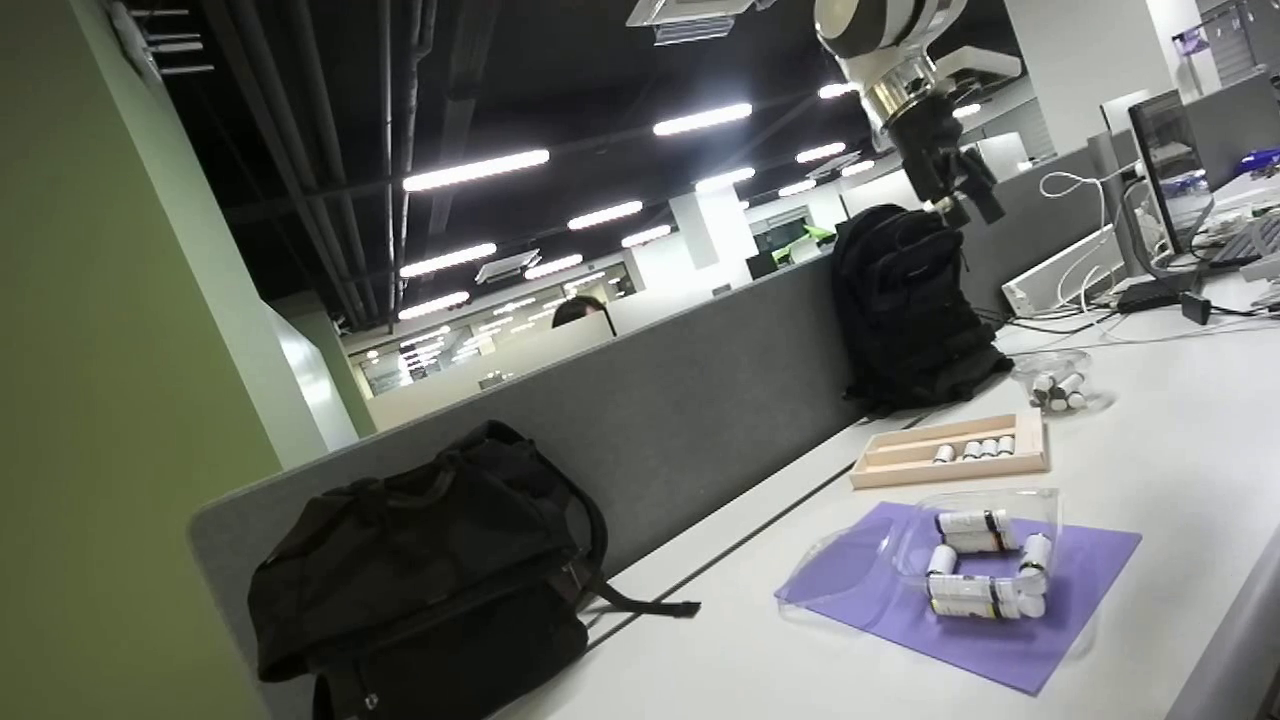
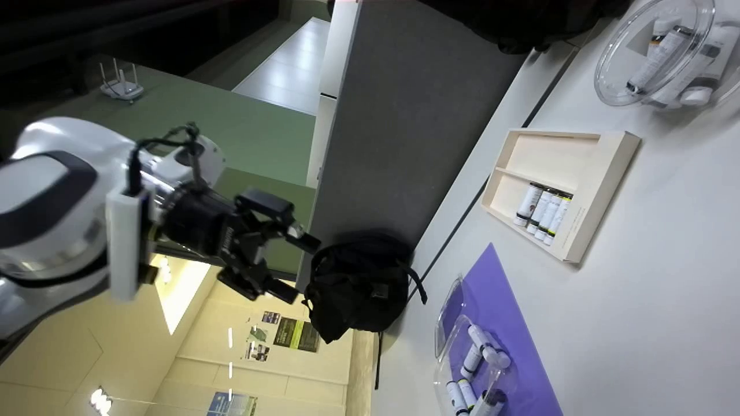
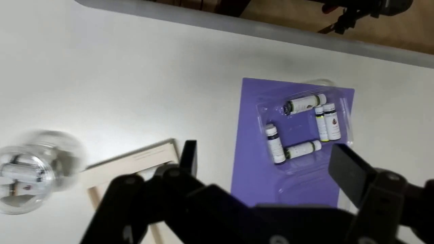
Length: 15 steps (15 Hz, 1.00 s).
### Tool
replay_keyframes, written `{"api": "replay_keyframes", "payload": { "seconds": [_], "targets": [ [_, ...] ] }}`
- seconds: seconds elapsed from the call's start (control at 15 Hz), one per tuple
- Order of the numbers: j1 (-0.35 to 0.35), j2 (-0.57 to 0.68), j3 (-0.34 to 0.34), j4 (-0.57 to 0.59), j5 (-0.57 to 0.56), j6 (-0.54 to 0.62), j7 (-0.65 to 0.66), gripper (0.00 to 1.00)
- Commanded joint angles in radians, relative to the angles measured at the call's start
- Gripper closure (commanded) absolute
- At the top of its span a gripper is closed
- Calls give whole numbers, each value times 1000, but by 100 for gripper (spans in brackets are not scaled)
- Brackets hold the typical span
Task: Remove one bottle from the clear container on the left and place it on the tray
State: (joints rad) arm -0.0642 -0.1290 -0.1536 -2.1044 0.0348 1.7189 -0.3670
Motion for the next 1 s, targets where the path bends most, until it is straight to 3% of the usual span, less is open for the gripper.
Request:
{"api": "replay_keyframes", "payload": {
  "seconds": [0.0, 0.33, 0.67, 0.93],
  "targets": [
    [57, 84, 78, -87, 40, 83, -46, 0],
    [99, 223, 166, -196, -6, 205, -59, 0],
    [98, 306, 198, -278, -34, 437, -38, 0],
    [92, 351, 218, -315, -15, 560, -55, 0]
  ]
}}
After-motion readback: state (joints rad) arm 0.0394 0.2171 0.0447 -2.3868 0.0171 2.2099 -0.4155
